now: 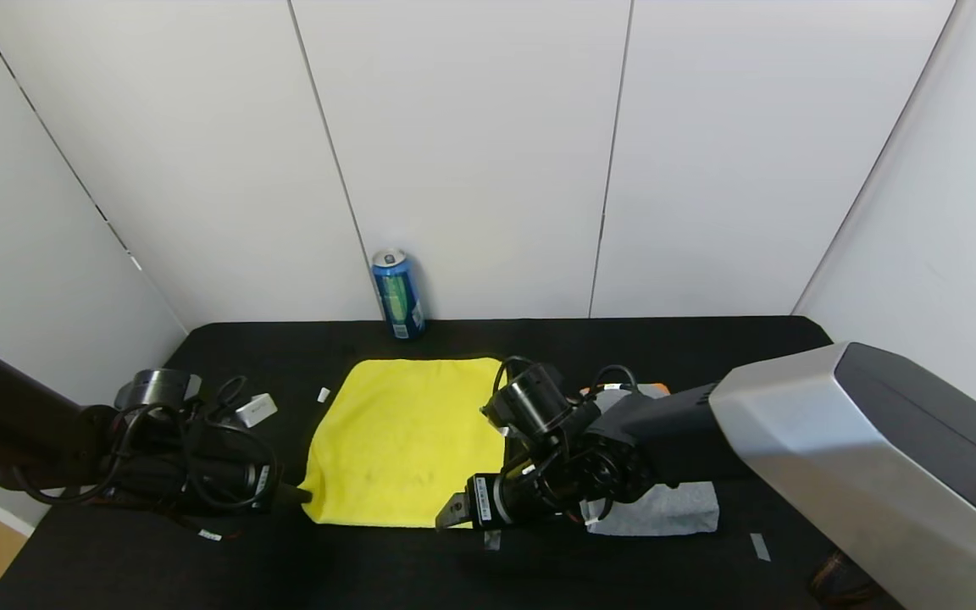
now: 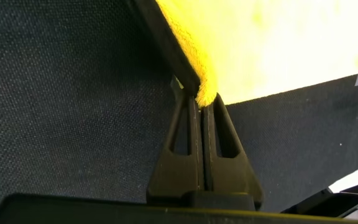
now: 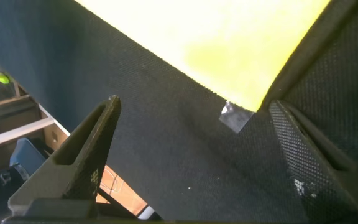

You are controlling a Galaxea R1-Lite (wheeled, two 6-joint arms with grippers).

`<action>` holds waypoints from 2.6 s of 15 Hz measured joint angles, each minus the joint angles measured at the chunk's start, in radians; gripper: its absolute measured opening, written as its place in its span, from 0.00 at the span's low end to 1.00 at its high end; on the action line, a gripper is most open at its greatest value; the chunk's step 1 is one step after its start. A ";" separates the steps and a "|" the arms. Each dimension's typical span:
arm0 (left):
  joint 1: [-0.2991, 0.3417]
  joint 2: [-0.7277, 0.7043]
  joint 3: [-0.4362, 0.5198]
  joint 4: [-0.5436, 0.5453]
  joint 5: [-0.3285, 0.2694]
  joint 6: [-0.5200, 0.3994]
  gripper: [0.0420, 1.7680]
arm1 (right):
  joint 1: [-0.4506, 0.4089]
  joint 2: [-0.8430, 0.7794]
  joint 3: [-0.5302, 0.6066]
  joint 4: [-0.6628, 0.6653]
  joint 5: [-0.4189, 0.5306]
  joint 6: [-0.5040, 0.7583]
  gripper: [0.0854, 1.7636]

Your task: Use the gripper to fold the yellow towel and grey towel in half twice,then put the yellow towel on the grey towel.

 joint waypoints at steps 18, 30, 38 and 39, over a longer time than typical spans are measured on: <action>0.000 -0.005 0.003 -0.001 0.000 0.000 0.04 | -0.020 -0.012 0.003 0.000 0.001 0.001 0.97; 0.001 -0.009 0.005 -0.001 0.000 0.000 0.04 | -0.007 0.032 -0.056 -0.002 0.002 0.007 0.97; 0.001 -0.009 0.005 -0.001 0.000 0.000 0.04 | -0.010 0.046 -0.063 -0.002 0.000 0.005 0.43; 0.001 -0.009 0.005 -0.001 0.000 0.000 0.04 | -0.010 0.047 -0.063 -0.002 0.000 0.004 0.35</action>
